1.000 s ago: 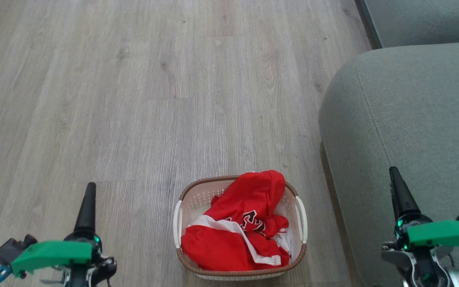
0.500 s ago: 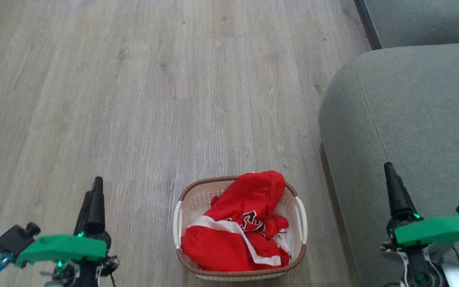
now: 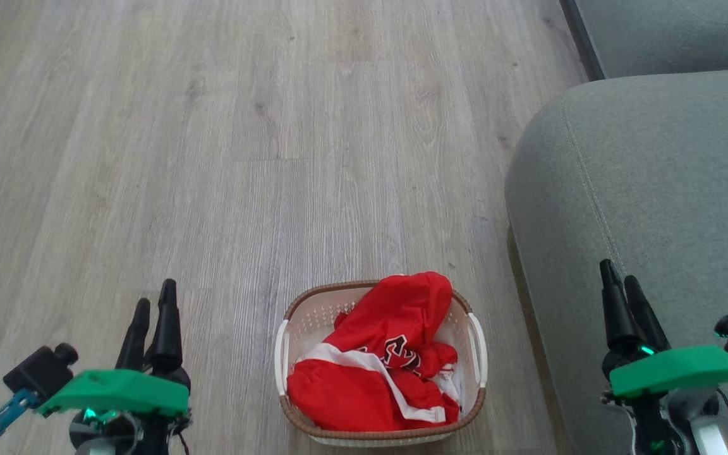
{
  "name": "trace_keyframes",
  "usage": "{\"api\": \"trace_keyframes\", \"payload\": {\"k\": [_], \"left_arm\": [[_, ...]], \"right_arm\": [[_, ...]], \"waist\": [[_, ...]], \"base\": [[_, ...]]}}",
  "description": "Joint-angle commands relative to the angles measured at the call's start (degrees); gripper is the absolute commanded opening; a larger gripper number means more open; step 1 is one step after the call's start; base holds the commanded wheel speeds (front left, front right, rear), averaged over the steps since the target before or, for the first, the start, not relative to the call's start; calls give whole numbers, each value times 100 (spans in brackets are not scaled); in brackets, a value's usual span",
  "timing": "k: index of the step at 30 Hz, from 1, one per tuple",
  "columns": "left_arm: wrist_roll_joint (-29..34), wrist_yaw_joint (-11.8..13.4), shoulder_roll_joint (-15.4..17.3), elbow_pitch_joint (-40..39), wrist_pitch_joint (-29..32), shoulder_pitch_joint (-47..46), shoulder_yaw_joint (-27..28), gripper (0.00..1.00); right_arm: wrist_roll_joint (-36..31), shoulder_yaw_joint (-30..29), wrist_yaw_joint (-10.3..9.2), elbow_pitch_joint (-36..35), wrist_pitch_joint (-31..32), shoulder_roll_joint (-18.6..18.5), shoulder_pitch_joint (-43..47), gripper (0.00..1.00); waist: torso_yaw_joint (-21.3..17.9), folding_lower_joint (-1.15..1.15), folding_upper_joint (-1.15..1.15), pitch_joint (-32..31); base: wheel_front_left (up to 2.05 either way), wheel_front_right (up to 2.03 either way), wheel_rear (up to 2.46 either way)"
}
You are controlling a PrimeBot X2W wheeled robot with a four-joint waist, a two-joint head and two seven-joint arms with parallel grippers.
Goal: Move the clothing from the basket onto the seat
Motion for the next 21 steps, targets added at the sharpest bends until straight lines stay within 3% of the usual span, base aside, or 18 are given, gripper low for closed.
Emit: {"api": "trace_keyframes", "payload": {"k": [1,21], "left_arm": [[210,10,100,-243,-94,-235,68,100],[1584,56,100,-400,-430,-237,-28,100]], "right_arm": [[-199,88,-1,-261,-84,-87,-135,100],[-1573,177,-1,-414,-422,-60,-84,100]], "waist": [[-2,0,0,-1],[-15,0,0,22]], "base": [[0,0,0],[0,0,0]]}}
